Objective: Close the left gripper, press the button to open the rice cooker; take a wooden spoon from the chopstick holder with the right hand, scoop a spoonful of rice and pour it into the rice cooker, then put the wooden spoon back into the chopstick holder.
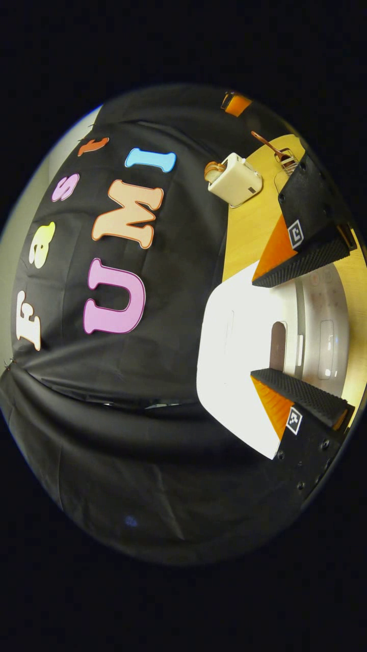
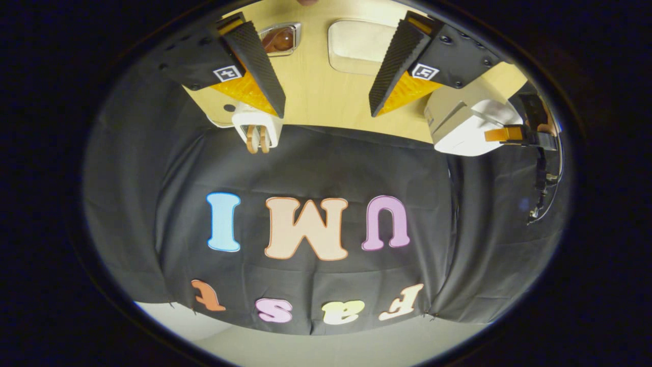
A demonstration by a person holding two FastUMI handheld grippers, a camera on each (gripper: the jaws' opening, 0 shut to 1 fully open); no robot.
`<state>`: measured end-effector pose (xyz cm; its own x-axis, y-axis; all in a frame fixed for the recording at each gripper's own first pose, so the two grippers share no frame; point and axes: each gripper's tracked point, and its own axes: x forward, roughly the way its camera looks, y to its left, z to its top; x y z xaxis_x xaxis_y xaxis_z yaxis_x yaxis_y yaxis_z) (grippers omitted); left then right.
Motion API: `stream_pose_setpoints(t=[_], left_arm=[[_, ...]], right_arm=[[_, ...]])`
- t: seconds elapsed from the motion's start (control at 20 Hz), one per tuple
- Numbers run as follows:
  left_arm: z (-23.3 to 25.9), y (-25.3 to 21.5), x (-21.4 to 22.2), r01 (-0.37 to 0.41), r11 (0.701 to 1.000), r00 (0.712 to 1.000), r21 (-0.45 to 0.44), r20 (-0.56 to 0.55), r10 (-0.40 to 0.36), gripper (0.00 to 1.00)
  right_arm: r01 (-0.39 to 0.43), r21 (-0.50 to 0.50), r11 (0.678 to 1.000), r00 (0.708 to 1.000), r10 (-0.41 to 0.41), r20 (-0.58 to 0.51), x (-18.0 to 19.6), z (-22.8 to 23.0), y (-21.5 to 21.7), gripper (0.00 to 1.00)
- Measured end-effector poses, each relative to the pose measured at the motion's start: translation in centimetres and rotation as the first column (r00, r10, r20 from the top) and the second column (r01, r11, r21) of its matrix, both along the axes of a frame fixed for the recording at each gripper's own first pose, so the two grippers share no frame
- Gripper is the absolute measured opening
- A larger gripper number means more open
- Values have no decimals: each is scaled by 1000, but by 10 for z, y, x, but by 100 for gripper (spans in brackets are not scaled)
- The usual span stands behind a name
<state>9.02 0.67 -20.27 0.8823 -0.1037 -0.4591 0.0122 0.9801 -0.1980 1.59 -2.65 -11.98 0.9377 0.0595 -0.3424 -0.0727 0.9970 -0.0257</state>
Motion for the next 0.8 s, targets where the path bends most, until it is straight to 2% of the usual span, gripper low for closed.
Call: stream_pose_setpoints(t=[0.1,0.3,0.45,0.55,0.8], left_arm=[[-13,-1,-5,7,1000,999,10,-42,-6,96],[-18,-1,-9,40,994,998,101,-59,-34,96],[-21,1,-10,51,989,996,136,-78,-41,96],[-23,2,-11,39,990,995,136,-98,-25,96],[-18,0,-8,30,994,998,104,-55,-24,97]], right_arm=[[-13,0,1000,1000,13,-2,-1,0,3,100],[-37,-4,999,999,37,-16,0,-6,7,100],[-46,-2,999,999,46,-12,-1,-5,10,100],[-53,3,999,999,53,-13,1,-5,12,100],[-69,40,997,998,70,-5,2,-1,19,100]])
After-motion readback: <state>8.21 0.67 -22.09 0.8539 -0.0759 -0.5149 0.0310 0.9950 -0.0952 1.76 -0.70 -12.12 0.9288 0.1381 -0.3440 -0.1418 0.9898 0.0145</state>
